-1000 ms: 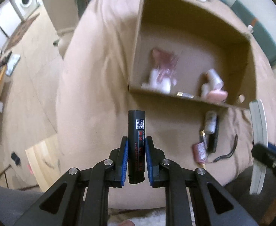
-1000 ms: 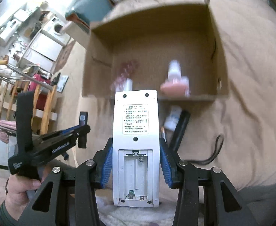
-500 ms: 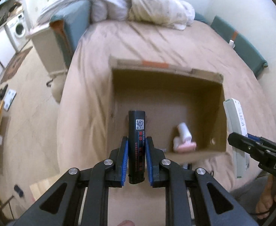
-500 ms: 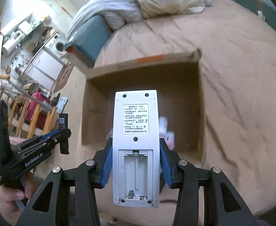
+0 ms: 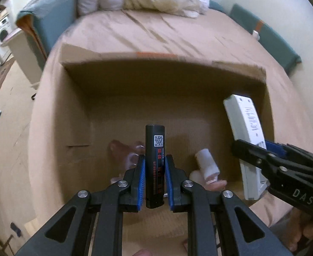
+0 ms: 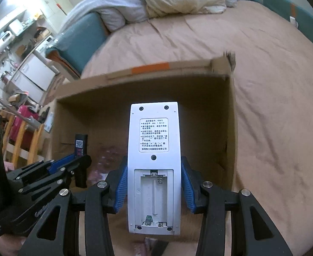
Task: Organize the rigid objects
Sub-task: 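Lower the flashlight into the box with the left tool while the right tool places the remote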
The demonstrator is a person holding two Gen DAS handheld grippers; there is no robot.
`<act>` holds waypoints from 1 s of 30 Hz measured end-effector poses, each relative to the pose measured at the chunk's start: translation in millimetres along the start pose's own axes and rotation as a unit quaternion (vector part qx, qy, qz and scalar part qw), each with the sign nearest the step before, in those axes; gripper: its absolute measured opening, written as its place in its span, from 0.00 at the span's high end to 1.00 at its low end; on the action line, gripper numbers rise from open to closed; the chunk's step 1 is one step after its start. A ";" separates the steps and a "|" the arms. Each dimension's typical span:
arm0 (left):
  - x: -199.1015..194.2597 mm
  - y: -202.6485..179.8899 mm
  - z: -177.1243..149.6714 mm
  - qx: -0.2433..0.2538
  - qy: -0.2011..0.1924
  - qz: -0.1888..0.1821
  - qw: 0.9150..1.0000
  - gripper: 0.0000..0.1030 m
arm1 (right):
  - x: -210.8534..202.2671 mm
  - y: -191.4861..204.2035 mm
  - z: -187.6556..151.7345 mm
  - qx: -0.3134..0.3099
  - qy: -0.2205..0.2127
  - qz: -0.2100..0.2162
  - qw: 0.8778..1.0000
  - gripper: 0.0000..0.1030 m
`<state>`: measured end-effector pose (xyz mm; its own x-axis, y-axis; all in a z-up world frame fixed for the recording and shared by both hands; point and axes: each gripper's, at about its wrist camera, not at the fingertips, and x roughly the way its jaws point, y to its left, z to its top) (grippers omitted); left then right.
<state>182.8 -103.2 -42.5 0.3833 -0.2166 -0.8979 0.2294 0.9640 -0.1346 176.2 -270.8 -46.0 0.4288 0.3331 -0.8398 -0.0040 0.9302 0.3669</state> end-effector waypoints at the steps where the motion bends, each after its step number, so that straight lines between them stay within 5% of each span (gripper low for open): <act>1: 8.0 -1.1 -1.9 0.004 0.005 0.006 1.000 0.85 | 6.1 -1.6 -1.0 0.002 0.007 0.000 1.000 0.55; 11: 55.0 1.5 -12.3 -0.002 0.041 0.053 0.998 0.85 | 41.7 7.7 -6.6 -0.051 0.032 -0.059 0.996 0.55; 26: 66.8 -5.2 -10.3 -0.006 0.050 0.062 0.997 0.85 | 57.7 2.7 -0.6 -0.041 0.049 -0.050 0.997 0.54; 30: 68.5 -7.0 -12.3 -0.006 0.051 0.064 0.997 0.85 | 49.4 -0.6 -0.4 -0.037 0.037 -0.033 0.998 0.38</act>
<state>196.4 -122.9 -108.2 0.3165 -0.0754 -0.9456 0.1743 0.9845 -0.0202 196.9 -254.8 -87.9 0.3623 0.2792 -0.8893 -0.0456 0.9582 0.2823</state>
